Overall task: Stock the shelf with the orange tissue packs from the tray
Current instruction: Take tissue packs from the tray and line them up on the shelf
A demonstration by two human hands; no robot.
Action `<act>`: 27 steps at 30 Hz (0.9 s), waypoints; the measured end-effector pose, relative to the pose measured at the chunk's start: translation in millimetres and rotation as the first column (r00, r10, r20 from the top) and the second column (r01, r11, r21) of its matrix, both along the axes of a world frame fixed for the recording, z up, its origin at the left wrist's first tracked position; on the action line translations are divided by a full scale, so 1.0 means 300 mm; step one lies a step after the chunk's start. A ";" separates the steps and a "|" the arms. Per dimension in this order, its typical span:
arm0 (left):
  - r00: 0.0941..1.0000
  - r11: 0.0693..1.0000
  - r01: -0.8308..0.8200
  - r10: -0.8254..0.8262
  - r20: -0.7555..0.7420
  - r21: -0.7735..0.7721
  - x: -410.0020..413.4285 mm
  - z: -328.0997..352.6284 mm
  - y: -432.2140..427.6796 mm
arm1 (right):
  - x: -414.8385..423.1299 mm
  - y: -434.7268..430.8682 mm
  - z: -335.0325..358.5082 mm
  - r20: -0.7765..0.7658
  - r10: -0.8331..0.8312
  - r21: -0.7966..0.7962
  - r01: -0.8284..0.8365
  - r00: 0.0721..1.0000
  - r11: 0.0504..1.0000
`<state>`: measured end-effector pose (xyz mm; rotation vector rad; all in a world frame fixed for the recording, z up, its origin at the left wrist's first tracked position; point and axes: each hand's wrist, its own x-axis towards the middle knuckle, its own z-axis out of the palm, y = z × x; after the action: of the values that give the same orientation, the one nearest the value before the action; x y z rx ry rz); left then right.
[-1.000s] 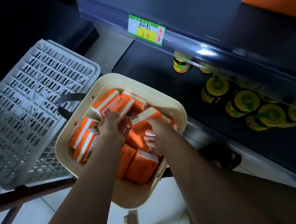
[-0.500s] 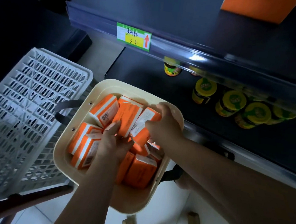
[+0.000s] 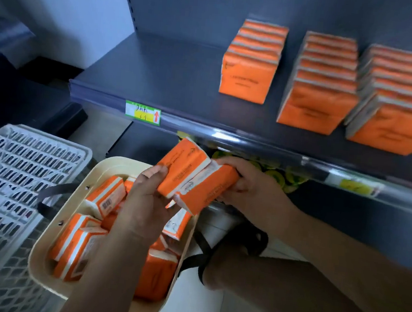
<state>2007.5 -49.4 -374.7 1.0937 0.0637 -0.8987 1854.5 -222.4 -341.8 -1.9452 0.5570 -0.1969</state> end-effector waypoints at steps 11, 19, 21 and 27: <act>0.958 0.973 0.212 -0.188 0.215 -0.094 -0.215 0.308 -0.143 | -0.323 -0.114 0.267 0.196 -0.090 -0.222 0.134 0.976 0.966; 0.939 0.971 0.116 -0.038 0.343 -0.211 -0.270 0.453 -0.208 | -0.312 -0.123 0.424 0.269 -0.177 0.049 0.170 0.947 0.984; 0.934 0.979 0.036 0.038 0.355 -0.202 -0.261 0.479 -0.225 | -0.289 -0.124 0.441 0.285 -0.197 0.121 0.168 0.938 0.978; 0.891 0.980 -0.090 0.159 0.426 -0.176 -0.259 0.590 -0.303 | -0.213 -0.175 0.479 0.312 -0.295 0.362 0.174 0.903 0.916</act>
<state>1929.9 -140.4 -197.7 1.1123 -0.3028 -0.5143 1790.8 -275.0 -198.2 -1.4672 0.5408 -0.5717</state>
